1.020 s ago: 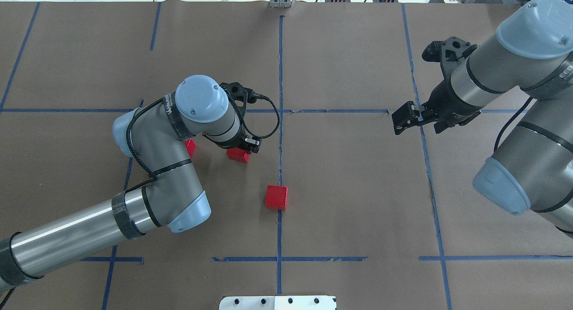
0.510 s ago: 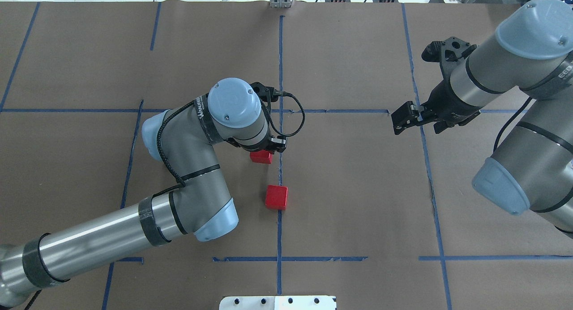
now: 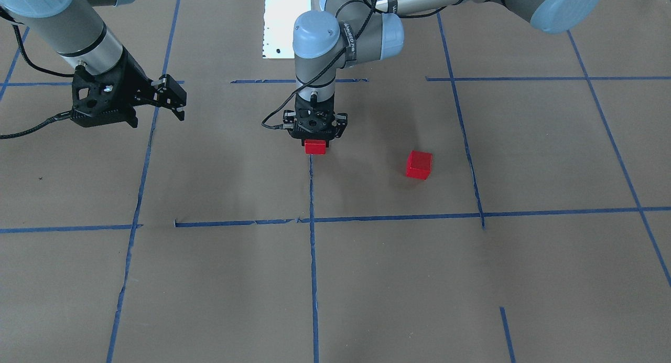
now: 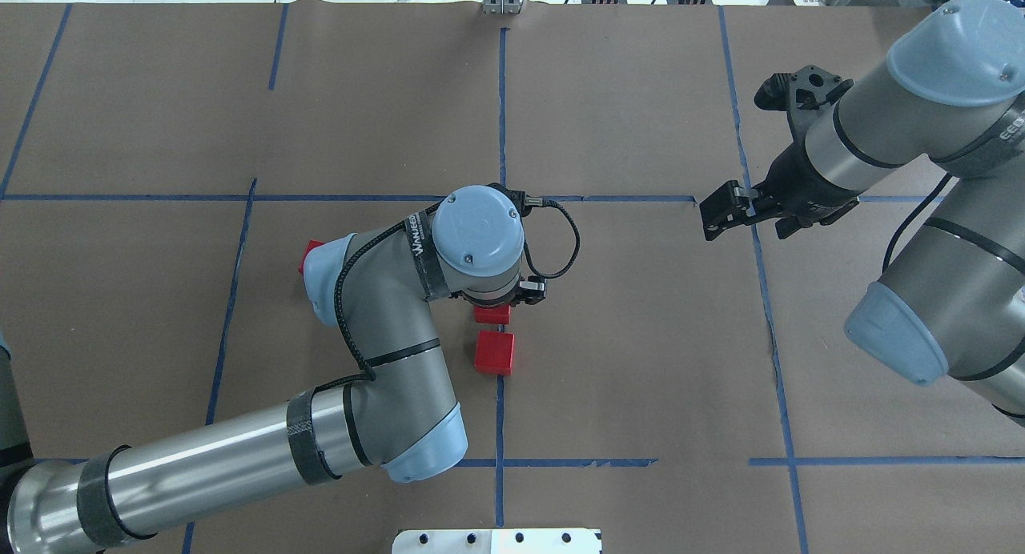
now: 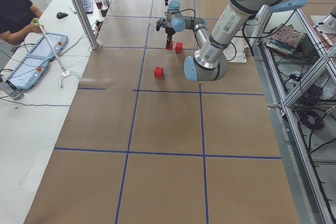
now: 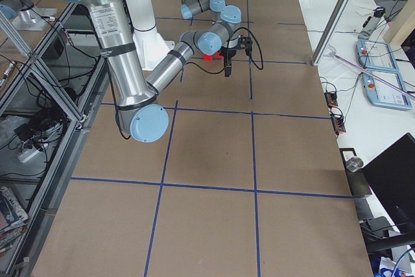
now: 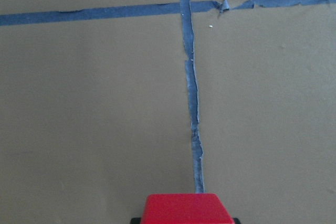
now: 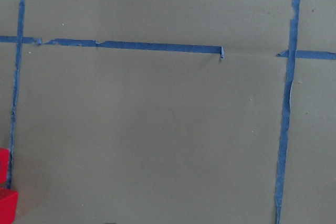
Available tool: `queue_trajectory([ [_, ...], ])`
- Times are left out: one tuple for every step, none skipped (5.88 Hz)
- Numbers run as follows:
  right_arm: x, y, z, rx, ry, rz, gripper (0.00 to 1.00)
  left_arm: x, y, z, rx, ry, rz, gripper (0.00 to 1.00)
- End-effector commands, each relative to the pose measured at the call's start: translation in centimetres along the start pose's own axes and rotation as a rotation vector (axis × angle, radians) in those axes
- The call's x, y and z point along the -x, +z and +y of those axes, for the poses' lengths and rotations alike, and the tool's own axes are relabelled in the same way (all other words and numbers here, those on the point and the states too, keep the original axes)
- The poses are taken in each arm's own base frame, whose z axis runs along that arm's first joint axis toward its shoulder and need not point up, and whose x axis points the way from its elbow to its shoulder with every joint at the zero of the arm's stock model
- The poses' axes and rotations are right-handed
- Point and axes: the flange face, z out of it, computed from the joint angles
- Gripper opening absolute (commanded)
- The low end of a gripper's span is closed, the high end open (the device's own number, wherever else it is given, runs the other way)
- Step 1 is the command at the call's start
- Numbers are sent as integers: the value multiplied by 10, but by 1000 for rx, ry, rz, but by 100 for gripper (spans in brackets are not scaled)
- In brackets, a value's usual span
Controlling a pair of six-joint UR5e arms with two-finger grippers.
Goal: Form red blocks into L shape at center
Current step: 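Place the held cube against the center cube, farther from the robot, and release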
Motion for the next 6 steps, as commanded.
queue_trajectory([
  [0, 1, 0, 1, -1, 1, 100, -4, 7, 13, 11, 11, -5, 0],
  [0, 1, 0, 1, -4, 1, 100, -4, 6, 14, 12, 12, -4, 0],
  [0, 1, 0, 1, -4, 1, 100, -4, 6, 14, 11, 10, -2, 0],
  [0, 0, 0, 0, -6, 0, 100, -4, 6, 15, 14, 9, -2, 1],
  [0, 0, 0, 0, -6, 0, 100, -3, 6, 16, 14, 9, -2, 1],
  [0, 0, 0, 0, -6, 0, 100, -5, 4, 16, 13, 10, 1, 2],
])
